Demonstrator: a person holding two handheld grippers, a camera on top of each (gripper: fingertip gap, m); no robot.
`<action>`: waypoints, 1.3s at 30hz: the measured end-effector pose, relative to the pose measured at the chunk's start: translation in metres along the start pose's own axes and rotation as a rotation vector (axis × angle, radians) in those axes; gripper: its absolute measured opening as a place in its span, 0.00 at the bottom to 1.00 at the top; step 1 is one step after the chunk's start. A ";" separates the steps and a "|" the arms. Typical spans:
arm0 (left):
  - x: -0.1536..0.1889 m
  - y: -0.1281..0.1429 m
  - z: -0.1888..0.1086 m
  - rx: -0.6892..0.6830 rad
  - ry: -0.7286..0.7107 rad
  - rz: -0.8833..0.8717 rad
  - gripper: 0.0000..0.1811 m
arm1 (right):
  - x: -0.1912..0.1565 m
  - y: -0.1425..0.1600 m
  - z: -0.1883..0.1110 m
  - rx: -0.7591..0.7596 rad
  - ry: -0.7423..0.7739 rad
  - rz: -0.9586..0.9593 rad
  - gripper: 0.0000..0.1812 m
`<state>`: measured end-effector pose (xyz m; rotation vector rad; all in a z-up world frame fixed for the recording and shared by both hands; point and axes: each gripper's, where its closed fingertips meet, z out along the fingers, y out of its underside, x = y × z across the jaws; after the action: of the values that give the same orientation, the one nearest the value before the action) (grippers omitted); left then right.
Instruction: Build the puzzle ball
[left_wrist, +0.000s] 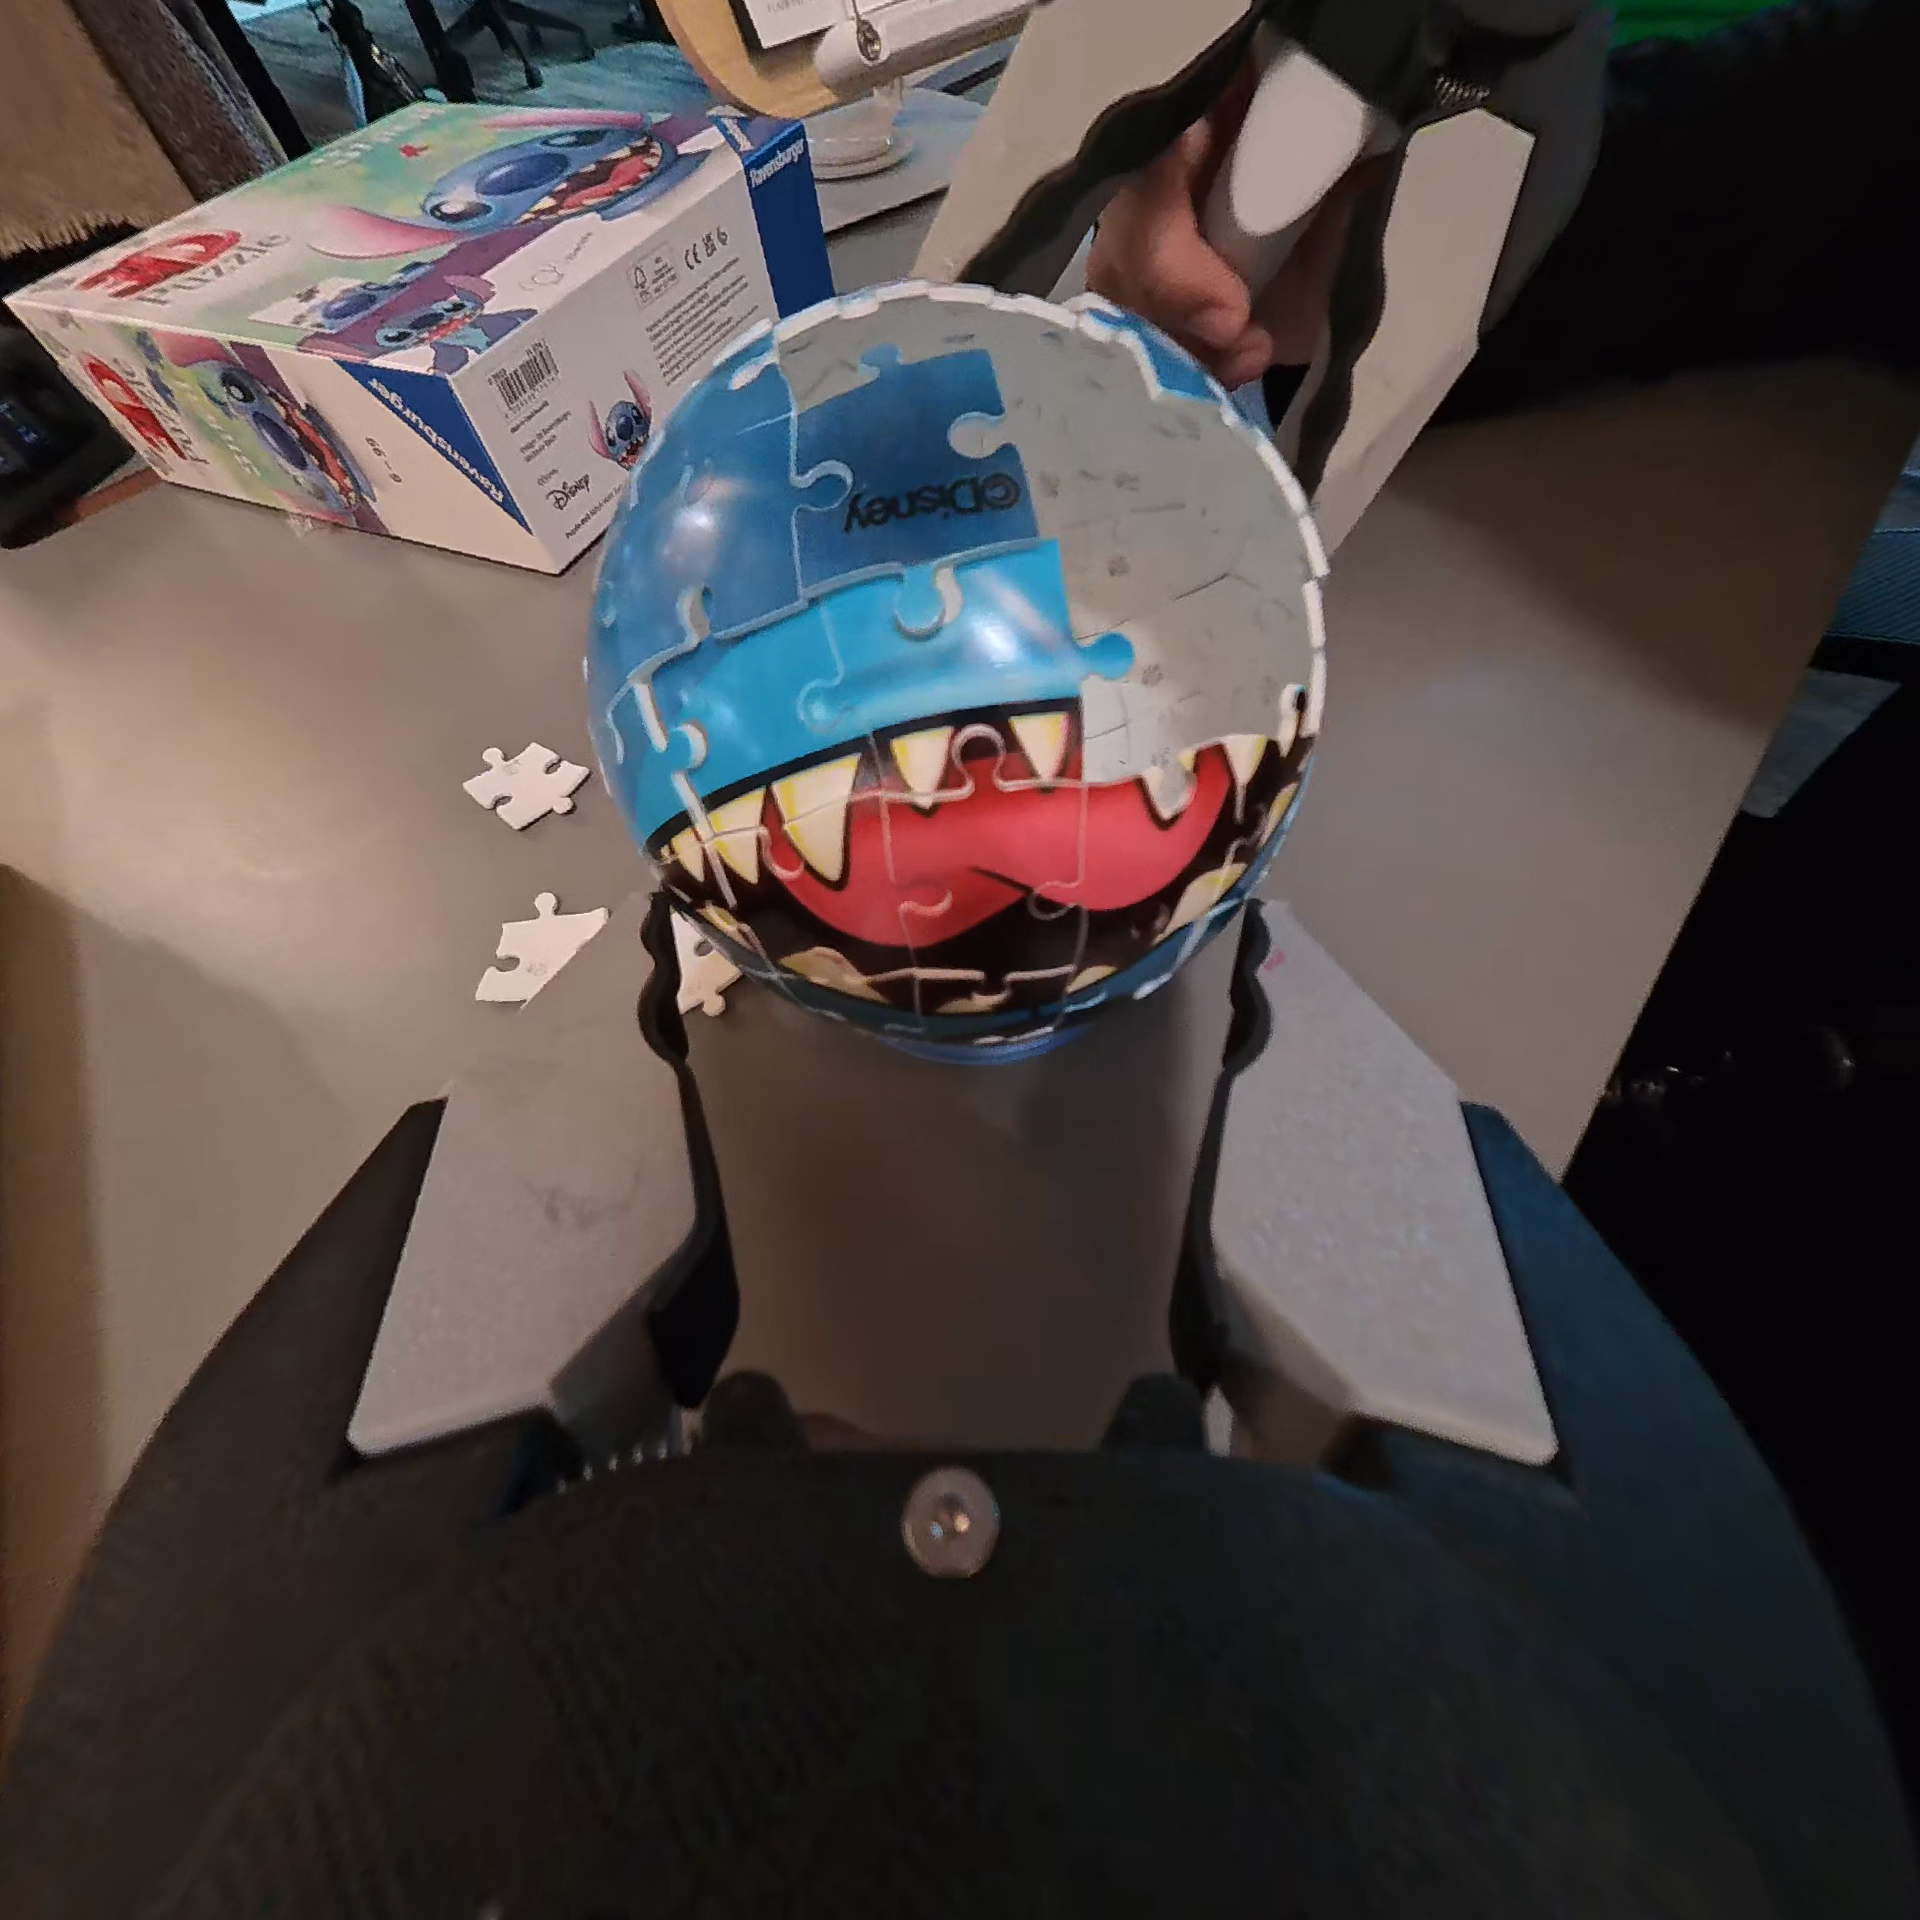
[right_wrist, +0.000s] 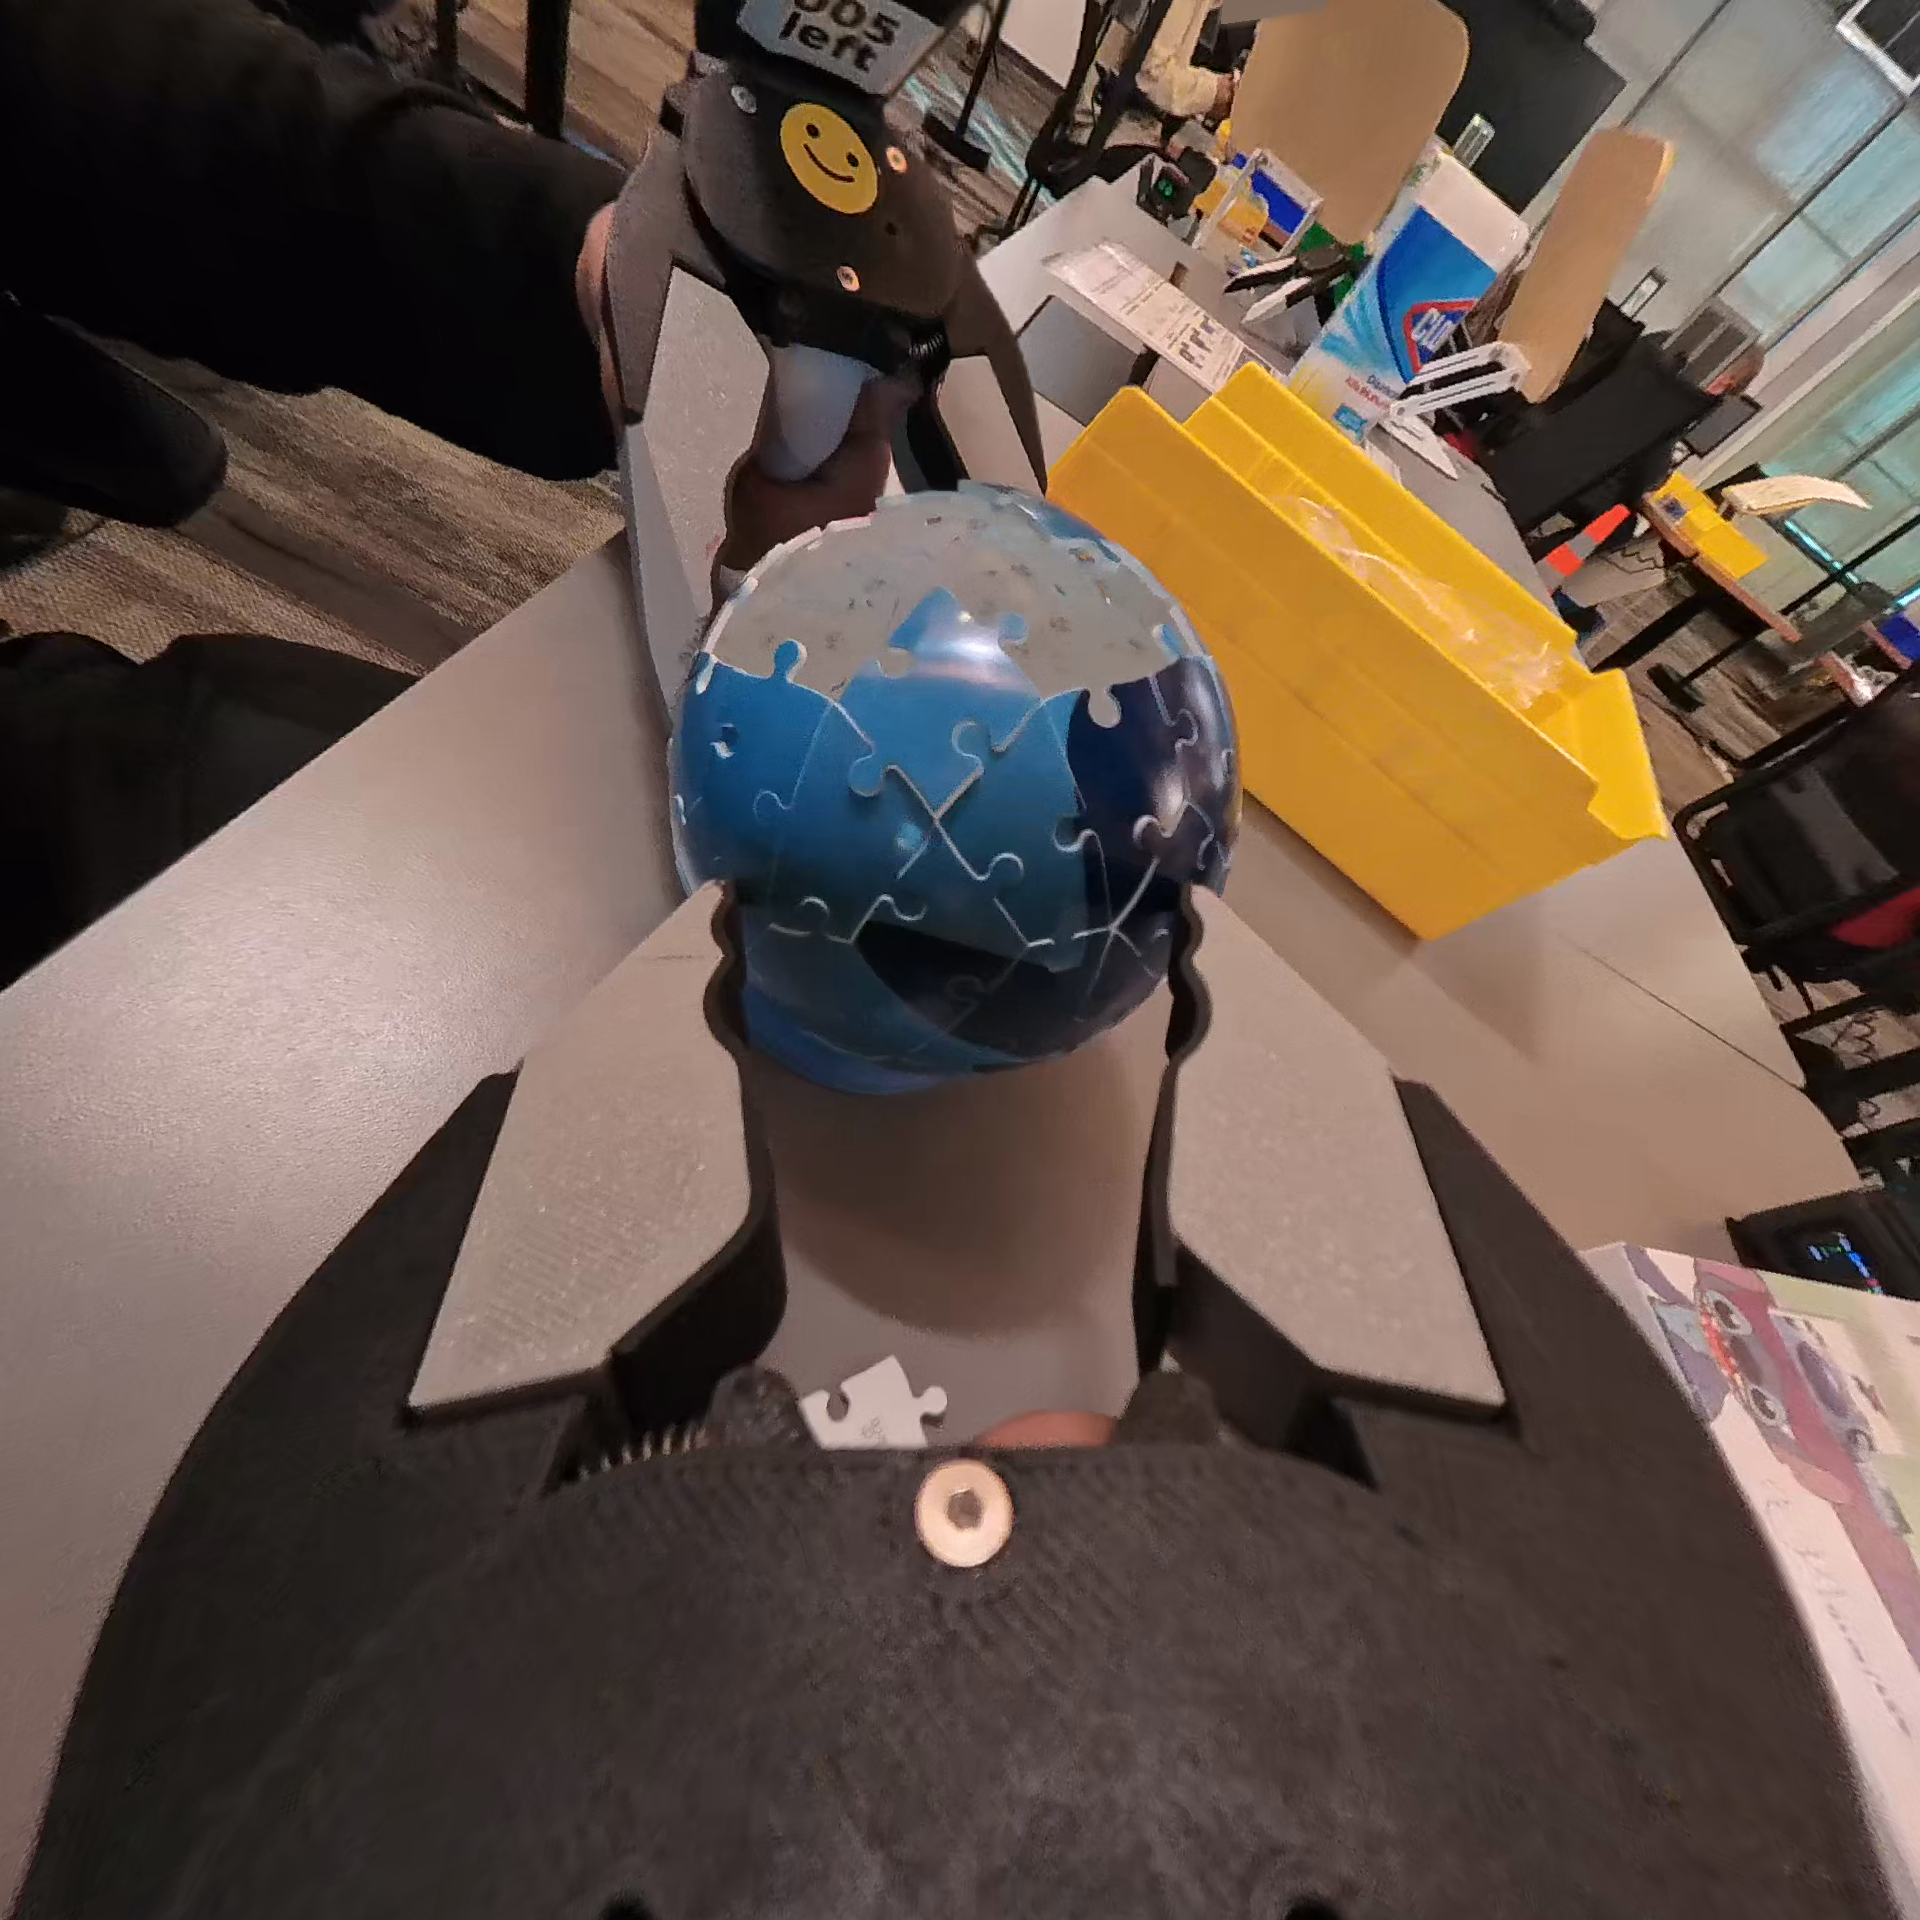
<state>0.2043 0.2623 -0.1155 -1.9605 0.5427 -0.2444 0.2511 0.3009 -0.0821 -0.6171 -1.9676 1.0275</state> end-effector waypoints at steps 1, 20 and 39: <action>0.000 -0.001 -0.001 0.004 0.007 -0.015 0.57 | 0.000 0.001 -0.002 -0.007 -0.005 0.017 0.43; 0.045 0.023 -0.055 -0.003 -0.096 -0.174 0.51 | -0.019 0.119 -0.074 -0.523 -0.071 0.392 0.33; 0.144 -0.003 -0.002 -0.046 0.131 -0.109 0.39 | -0.022 0.119 -0.079 -0.465 -0.069 0.379 0.14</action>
<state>0.3308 0.1934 -0.1215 -2.0308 0.5302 -0.4351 0.3351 0.3852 -0.1648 -1.2619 -2.2188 0.8098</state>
